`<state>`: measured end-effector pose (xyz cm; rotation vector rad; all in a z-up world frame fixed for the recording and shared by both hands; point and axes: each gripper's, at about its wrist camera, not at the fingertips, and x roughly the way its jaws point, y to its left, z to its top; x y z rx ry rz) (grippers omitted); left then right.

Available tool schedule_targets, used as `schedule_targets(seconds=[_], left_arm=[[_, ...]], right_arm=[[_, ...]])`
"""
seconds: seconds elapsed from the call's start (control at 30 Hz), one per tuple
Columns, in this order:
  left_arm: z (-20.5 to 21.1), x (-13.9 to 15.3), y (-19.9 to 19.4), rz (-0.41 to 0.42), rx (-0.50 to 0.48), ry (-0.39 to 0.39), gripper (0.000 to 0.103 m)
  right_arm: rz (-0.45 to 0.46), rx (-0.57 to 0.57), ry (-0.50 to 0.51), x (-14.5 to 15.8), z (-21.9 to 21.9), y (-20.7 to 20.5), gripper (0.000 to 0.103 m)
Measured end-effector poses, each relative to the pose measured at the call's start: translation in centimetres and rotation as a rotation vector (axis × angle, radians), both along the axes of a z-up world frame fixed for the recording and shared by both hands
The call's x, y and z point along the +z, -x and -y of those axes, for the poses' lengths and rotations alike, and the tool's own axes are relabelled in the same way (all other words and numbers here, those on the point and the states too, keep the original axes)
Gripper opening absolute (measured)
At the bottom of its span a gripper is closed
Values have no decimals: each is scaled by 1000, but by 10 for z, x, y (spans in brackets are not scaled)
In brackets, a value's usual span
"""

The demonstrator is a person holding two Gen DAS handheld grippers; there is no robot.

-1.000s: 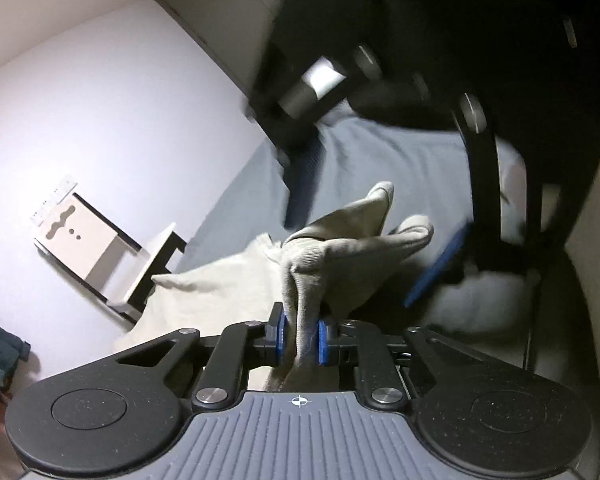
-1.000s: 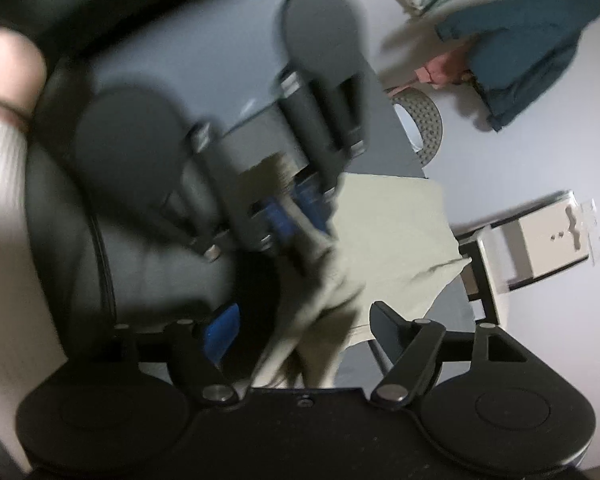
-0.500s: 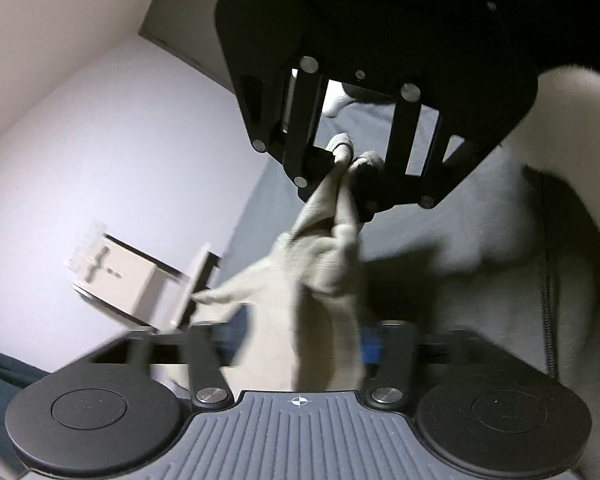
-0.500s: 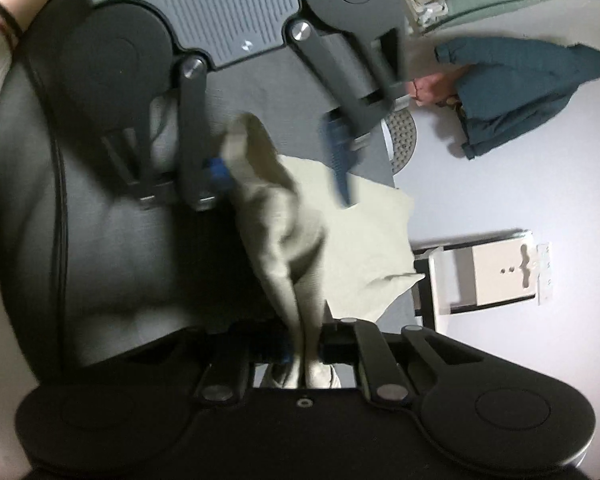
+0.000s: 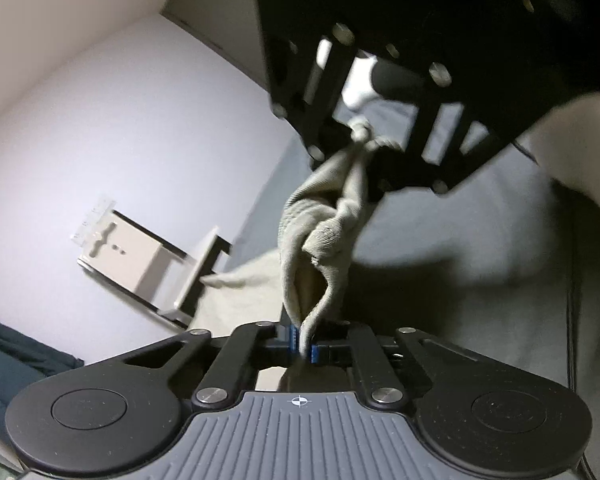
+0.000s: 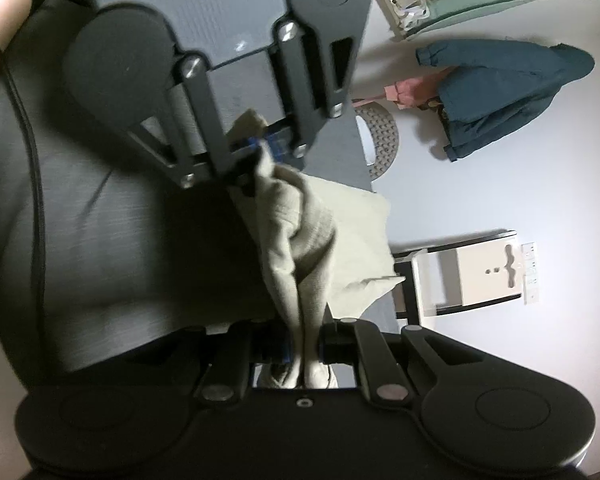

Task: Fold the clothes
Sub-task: 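Lift the held strip end with both grippers and fold it over the strip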

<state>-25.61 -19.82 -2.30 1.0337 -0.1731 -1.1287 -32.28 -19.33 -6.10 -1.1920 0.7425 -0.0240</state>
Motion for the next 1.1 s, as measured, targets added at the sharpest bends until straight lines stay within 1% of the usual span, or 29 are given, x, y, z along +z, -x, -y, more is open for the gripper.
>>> schedule_targets(seconds=[0.03, 0.1, 0.13, 0.17, 0.2, 0.23, 0.27, 0.33, 0.4, 0.53, 0.63, 0.7, 0.73, 0.83, 0.9, 0.93, 1.0, 1.03, 1.1], left_arm=[[1, 3, 0, 2, 2, 14, 6], [2, 5, 2, 29, -4, 24, 6], [2, 6, 4, 44, -7, 28, 6], [3, 6, 5, 52, -12, 24, 6], [4, 5, 7, 59, -18, 17, 6], [3, 6, 7, 61, -24, 8, 6], [1, 6, 5, 61, -31, -3, 6], [-2, 15, 13, 56, -60, -32, 6], [-3, 19, 14, 35, -88, -58, 6], [-7, 31, 14, -55, -160, -98, 6], [-12, 41, 17, -127, -257, -168, 6], [-19, 46, 21, -172, -341, -232, 6], [-23, 49, 24, -198, -386, -267, 6], [-28, 64, 30, -359, -522, -379, 6], [-29, 72, 28, -445, -584, -413, 6], [-26, 75, 23, -446, -592, -386, 6], [-1, 74, -15, -443, -560, -323, 6], [16, 71, -37, -431, -533, -287, 6], [22, 85, -40, -398, -452, -192, 7]], right_arm=[[4, -1, 7, -1, 2, -1, 13], [15, -2, 22, -4, 8, -2, 21], [22, 0, 32, -5, 9, -2, 29], [26, 2, 37, -6, 9, -2, 33], [28, 4, 39, -7, 9, -2, 33], [30, 5, 42, -7, 9, -1, 28], [25, 2, 31, -7, 9, -1, 5], [5, -5, 2, -3, 8, 1, 7], [-9, 10, -5, 0, 2, 9, 6], [-67, 53, 13, 6, -8, 23, 6], [-143, 92, 15, 10, -18, 40, 6], [-208, 125, 18, 12, -27, 55, 6], [-245, 138, 1, 16, -34, 63, 6], [-356, 173, -89, 30, -55, 84, 6], [-409, 196, -154, 40, -64, 93, 6], [-419, 203, -157, 43, -67, 95, 6], [-388, 190, -132, 46, -66, 90, 6], [-366, 166, -137, 51, -63, 83, 6], [-312, 105, -181, 63, -52, 65, 7]])
